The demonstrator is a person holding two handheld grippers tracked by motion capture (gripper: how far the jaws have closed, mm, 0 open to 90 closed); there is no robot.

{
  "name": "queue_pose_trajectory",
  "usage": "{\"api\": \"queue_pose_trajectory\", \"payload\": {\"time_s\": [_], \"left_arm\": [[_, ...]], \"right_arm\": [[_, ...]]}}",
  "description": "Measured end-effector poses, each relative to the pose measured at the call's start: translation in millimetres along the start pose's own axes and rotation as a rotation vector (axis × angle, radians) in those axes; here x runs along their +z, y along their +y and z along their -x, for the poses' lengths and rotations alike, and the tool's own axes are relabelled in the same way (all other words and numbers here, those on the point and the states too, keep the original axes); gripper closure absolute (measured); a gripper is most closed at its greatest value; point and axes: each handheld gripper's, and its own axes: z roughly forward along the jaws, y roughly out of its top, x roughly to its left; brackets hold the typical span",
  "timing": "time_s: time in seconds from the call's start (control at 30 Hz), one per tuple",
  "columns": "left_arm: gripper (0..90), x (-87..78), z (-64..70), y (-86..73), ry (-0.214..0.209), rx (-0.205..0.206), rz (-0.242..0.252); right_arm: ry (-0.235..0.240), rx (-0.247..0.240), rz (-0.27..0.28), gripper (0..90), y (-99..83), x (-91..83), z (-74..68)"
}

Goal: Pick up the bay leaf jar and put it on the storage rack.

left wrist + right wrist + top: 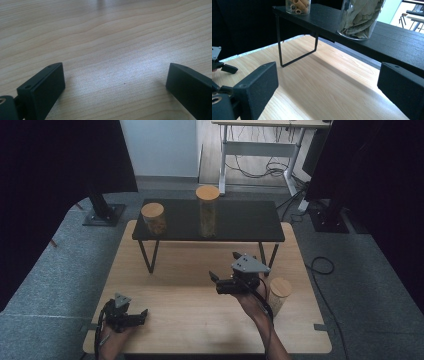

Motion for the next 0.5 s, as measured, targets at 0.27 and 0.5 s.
{"api": "queue_pose_trajectory", "payload": {"time_s": [0.27,0.5], "left_arm": [[1.8,0.0,0.1,0.0,0.0,-0.001,0.0],[1.8,-0.1,0.2,0.0,0.0,-0.002,-0.001]], "right_arm": [[-0.007,0.002,-0.004,2.8,-8.6,-3.6,-0.6],[-0.008,0.006,-0.006,2.8,-15.0,-6.8,-0.8]]}}
